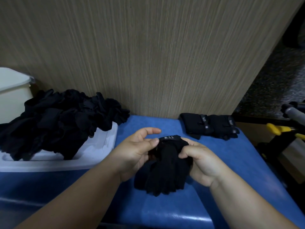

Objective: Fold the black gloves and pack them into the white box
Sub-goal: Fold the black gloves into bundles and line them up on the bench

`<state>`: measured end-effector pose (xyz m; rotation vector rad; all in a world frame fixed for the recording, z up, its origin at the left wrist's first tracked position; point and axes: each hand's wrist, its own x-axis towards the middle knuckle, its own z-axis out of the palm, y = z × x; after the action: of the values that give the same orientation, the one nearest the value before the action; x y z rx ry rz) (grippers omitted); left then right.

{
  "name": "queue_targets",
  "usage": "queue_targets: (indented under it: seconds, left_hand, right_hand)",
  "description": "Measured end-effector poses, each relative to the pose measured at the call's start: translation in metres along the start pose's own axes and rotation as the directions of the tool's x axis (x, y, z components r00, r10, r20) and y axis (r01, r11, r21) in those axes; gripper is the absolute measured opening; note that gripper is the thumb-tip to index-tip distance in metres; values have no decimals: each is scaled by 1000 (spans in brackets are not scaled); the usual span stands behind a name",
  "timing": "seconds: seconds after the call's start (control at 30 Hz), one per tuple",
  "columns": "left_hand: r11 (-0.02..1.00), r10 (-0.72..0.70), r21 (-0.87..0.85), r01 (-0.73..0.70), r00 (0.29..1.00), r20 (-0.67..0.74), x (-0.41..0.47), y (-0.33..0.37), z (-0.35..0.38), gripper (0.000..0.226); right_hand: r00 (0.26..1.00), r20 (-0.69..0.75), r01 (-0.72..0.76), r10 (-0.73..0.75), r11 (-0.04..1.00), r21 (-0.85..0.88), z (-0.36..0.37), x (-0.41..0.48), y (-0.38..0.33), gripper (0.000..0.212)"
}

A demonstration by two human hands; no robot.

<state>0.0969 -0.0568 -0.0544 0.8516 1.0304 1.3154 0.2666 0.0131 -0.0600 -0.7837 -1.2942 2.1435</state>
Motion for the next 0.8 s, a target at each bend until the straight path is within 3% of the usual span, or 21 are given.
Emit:
queue_targets:
  seconds: [0.17, 0.27, 0.53, 0.67, 0.8]
  left_hand:
    - [999, 32, 0, -32, 994, 109, -2, 2, -8, 44]
    - [999, 31, 19, -35, 989, 146, -1, 3, -8, 56]
    - [998, 41, 42, -49, 985, 168, 1, 0, -6, 77]
    - [990, 58, 118, -77, 985, 160, 2, -2, -7, 73]
    - [983, 82, 163, -90, 995, 59, 3, 1, -8, 63]
  right_hand:
    - [994, 107, -48, 27, 979, 200, 0, -5, -2, 51]
    - [989, 119, -112, 85, 963, 244, 0, -6, -5, 71]
    - [969, 196, -201, 149, 939, 280, 2, -8, -6, 83]
    - [975, 170, -186, 143, 945, 270, -3, -7, -5, 70]
    - [992, 76, -116, 103, 975, 187, -4, -5, -5, 41]
